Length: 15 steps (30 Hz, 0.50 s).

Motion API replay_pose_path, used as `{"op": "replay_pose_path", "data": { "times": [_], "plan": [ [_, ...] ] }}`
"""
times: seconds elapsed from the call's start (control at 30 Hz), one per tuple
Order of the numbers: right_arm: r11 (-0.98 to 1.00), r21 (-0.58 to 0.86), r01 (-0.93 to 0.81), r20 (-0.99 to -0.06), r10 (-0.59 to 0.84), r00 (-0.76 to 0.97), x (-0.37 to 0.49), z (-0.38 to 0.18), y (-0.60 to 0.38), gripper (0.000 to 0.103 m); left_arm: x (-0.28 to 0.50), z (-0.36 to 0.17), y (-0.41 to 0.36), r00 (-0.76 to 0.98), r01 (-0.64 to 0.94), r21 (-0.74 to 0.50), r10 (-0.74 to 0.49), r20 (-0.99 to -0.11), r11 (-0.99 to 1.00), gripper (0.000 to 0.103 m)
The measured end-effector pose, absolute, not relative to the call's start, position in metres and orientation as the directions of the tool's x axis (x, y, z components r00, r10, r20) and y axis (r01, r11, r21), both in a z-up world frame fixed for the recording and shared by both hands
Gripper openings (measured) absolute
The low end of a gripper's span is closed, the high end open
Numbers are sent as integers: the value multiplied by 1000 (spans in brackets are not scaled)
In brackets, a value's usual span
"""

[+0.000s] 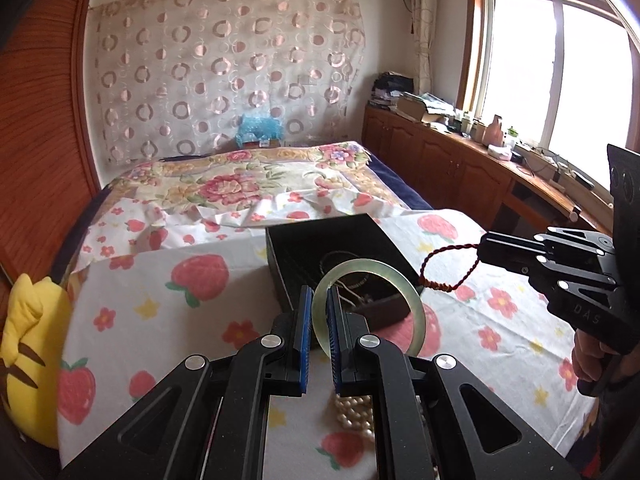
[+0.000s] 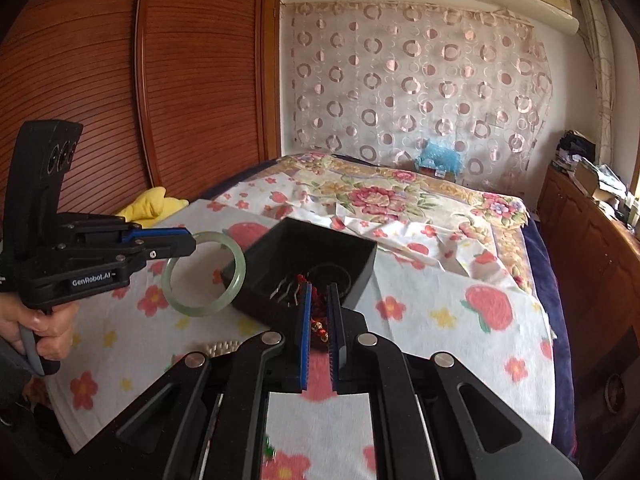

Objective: Organize jewelry
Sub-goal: 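Lift the jade bangle with the left tool and lower it into the black box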

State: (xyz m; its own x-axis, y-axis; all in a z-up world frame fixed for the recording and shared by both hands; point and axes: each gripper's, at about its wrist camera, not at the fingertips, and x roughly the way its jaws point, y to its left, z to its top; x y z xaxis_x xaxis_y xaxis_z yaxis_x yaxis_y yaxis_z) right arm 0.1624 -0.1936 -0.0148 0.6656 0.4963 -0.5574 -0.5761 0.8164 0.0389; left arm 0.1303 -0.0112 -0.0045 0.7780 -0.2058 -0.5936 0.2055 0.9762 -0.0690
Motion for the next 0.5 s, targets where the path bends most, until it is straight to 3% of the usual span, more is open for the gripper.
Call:
{"op": "replay_pose_path", "data": {
  "times": [0.5],
  "plan": [
    [782, 118, -612, -647, 528, 550, 234, -56, -162, 14, 193, -5, 3, 769, 195, -54, -187, -611, 979, 7]
  ]
}}
